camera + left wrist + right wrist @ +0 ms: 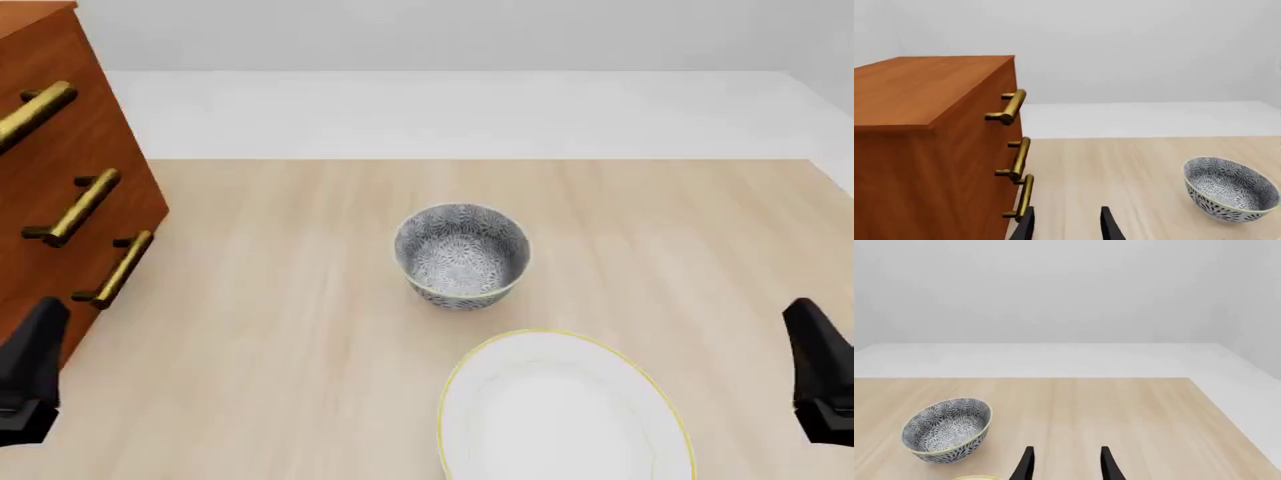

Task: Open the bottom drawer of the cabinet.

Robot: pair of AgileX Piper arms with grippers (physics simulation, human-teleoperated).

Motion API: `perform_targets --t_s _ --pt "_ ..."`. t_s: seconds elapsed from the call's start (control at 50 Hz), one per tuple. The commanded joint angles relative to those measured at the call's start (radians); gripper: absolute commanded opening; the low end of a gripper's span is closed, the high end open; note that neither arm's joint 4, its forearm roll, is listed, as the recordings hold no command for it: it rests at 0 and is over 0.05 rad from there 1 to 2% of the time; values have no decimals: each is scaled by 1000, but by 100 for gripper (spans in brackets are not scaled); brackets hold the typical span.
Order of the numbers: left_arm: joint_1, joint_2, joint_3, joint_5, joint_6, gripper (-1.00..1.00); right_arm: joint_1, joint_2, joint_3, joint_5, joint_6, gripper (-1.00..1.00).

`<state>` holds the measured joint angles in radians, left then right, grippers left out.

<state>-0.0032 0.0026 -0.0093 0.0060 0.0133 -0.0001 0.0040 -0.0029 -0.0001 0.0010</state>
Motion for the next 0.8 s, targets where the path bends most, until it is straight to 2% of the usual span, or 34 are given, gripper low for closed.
perform_targets --t_s 0.02,0.16,0.24,0.32,0.36,0.42,0.48,0.52,0.58,0.68,0.72,0.8 --pt "-18 0 2 -11 27 100 0 11 -6 -3 3 100" --pt "-51 -2 7 -1 43 100 0 17 -10 -3 5 100" --pt "-74 -2 9 20 82 100 -1 20 -10 -6 8 100" --pt "-105 -1 9 27 164 100 -1 27 -8 -13 8 100" --pt "-124 5 9 25 238 100 0 27 -10 -14 5 100" --pt "-142 46 9 -10 309 100 0 37 -11 -22 6 100" --pt "-157 100 9 -67 376 100 -1 42 -11 -26 7 100" --pt "-144 184 9 -136 394 100 0 42 -12 -27 5 100" --pt "-147 326 9 -249 467 100 -1 53 -11 -38 8 100" --pt "-158 477 8 -387 542 100 -1 59 -9 -45 8 100" --pt "-159 528 9 -427 528 100 0 62 -7 -52 5 100" --pt "-179 636 9 -520 585 100 -1 63 -8 -50 7 100"
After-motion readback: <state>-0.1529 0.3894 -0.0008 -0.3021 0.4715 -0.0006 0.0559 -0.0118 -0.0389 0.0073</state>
